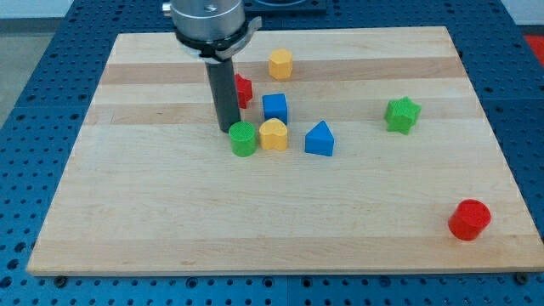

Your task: Push the red star below the green circle

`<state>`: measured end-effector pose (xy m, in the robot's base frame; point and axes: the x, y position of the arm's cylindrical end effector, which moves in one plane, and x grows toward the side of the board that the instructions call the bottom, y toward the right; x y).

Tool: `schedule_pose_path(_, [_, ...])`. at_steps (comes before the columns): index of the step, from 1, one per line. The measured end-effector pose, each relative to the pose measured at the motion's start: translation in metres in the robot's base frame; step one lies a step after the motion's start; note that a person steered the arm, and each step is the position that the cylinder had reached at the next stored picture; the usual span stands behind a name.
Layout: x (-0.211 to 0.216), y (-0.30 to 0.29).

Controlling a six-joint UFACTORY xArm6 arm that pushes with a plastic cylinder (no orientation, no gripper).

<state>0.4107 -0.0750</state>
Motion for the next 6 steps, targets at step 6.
schedule_pose_path(6, [-0.066,-0.005])
